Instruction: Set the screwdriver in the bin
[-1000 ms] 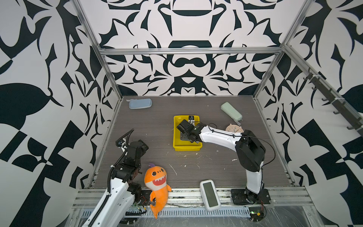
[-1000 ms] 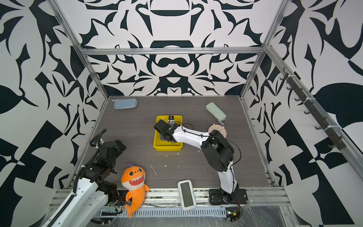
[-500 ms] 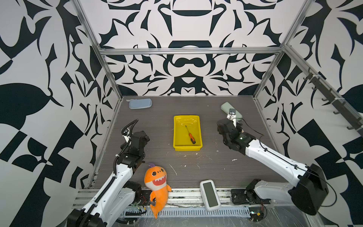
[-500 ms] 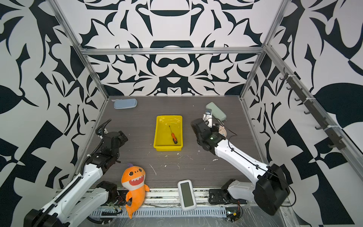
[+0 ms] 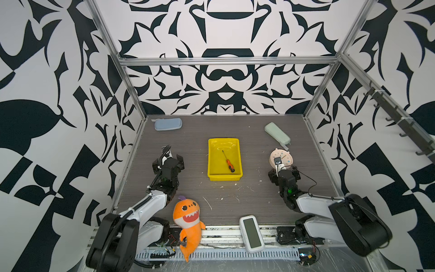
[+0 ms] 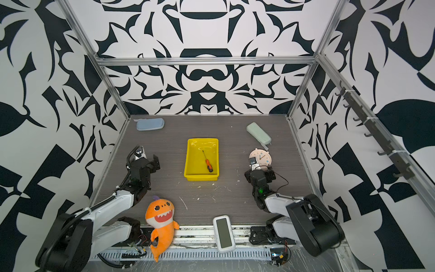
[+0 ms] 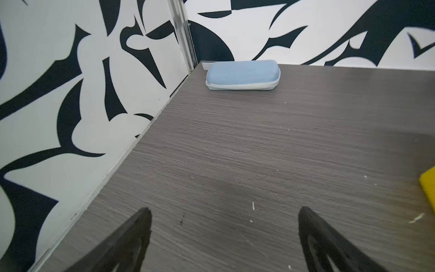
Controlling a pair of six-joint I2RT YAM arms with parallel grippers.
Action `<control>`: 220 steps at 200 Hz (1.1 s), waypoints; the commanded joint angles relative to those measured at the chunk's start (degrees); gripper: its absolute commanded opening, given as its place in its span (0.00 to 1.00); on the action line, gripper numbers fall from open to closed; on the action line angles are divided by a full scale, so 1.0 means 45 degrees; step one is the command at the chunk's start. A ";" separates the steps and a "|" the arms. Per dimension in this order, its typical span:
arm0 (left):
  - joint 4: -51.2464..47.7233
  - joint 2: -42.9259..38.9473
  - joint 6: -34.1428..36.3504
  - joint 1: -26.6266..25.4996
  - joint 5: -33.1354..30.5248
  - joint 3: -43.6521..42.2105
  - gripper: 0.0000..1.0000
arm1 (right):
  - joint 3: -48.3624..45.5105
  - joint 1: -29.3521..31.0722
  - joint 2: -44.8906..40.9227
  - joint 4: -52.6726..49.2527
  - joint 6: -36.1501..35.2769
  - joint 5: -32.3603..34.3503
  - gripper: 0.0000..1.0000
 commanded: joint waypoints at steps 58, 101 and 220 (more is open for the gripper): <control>0.4527 0.3015 0.0846 0.2159 0.2844 0.0085 1.00 | 0.1293 -0.1708 0.0822 0.2093 0.0244 -0.1881 1.00; 0.5739 0.4453 0.0020 0.3058 0.3219 0.0120 1.00 | 0.1999 -0.3618 0.0471 0.0254 0.1899 -0.3326 1.00; 0.5797 0.5131 -0.0233 0.3391 0.3259 0.0474 1.00 | 0.0760 -0.4888 0.2825 0.4626 0.4441 -0.6257 0.98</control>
